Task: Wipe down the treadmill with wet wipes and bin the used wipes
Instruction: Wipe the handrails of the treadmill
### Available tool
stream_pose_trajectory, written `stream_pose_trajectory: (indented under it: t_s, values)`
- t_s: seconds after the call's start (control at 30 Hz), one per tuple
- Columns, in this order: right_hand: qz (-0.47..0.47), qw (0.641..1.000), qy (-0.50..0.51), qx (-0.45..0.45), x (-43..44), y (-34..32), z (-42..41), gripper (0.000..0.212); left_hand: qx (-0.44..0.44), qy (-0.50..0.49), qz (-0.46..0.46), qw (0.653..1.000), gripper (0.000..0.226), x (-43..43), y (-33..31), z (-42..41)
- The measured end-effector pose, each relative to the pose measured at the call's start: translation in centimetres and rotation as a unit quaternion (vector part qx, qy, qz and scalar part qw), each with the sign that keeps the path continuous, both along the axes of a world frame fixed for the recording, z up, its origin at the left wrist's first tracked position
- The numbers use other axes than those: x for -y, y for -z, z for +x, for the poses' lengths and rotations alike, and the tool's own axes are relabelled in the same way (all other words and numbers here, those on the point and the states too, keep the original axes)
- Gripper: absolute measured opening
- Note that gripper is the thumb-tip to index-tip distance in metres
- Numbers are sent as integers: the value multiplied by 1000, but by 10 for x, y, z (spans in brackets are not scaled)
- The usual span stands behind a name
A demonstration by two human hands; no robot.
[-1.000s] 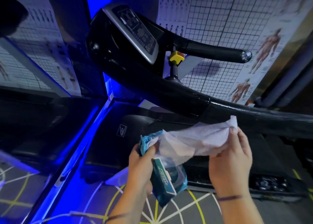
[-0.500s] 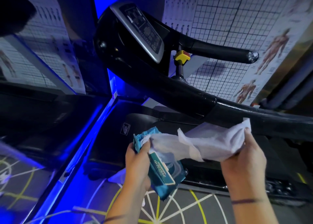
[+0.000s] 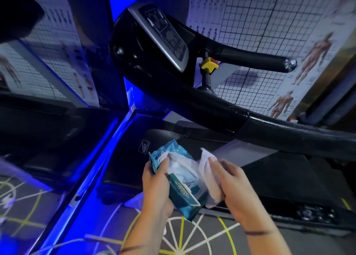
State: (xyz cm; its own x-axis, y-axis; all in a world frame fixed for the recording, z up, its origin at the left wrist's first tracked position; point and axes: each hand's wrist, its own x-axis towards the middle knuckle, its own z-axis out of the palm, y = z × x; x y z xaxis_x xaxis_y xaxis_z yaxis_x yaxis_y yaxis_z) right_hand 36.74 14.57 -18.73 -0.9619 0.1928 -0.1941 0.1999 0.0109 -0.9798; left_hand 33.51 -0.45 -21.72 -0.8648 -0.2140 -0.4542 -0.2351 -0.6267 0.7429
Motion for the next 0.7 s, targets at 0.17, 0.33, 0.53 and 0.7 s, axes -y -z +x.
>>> stream_pose_trajectory:
  t_s: [0.17, 0.33, 0.53, 0.7]
  values:
    - [123, 988, -97, 13, 0, 0, 3, 6, 5, 12, -1, 1000, 16, 4, -3, 0]
    - [250, 962, -61, -89, 14, -6, 2, 13, 29, 44, -16, 998, 17, -4, -6, 5]
    - [277, 953, -58, -106, 28, 5, 2, 7, 56, 114, 32, 991, 53, -16, -10, 13]
    - [357, 914, -128, -143, 27, 13, 2, 24, 49, 160, 12, 986, 78, -14, -8, 14]
